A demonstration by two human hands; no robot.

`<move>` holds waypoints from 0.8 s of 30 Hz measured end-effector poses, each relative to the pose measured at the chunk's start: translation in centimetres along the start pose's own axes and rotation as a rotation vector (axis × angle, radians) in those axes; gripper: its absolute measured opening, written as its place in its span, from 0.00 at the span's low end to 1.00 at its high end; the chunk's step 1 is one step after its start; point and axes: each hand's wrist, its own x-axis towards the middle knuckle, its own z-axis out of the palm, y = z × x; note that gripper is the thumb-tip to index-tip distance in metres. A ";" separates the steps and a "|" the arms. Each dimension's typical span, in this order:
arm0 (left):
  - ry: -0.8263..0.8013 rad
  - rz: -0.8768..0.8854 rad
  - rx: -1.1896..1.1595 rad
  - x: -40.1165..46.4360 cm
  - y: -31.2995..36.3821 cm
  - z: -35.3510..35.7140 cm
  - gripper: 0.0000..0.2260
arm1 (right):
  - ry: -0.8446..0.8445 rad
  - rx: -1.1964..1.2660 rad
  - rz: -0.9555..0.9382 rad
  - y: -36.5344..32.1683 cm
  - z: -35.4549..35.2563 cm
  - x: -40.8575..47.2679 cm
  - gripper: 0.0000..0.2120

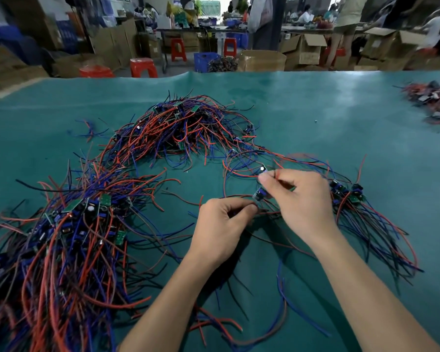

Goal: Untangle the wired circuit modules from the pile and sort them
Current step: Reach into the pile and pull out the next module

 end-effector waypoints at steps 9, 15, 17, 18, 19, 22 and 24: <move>-0.071 0.004 -0.008 -0.1 0.2 0.1 0.08 | 0.309 0.007 0.093 2.1 -3.9 1.6 0.09; -0.044 -0.012 -0.049 -0.2 0.2 0.3 0.09 | 0.667 0.708 0.490 2.2 -5.4 2.2 0.11; 0.007 -0.035 -0.125 -0.1 0.1 0.3 0.08 | 0.719 0.807 0.574 2.1 -6.1 2.5 0.10; 0.029 -0.042 -0.147 0.0 0.1 0.3 0.08 | 0.661 0.778 0.605 1.9 -6.0 2.6 0.10; 0.043 -0.043 -0.157 0.0 0.1 0.3 0.07 | 0.546 0.709 0.626 1.5 -5.6 2.4 0.10; 0.063 -0.016 -0.173 0.1 -0.1 0.4 0.07 | -0.015 0.437 0.581 0.1 -2.6 1.2 0.10; 0.056 0.023 -0.155 0.1 0.0 0.2 0.08 | -0.274 0.386 0.463 -0.8 -0.6 0.1 0.09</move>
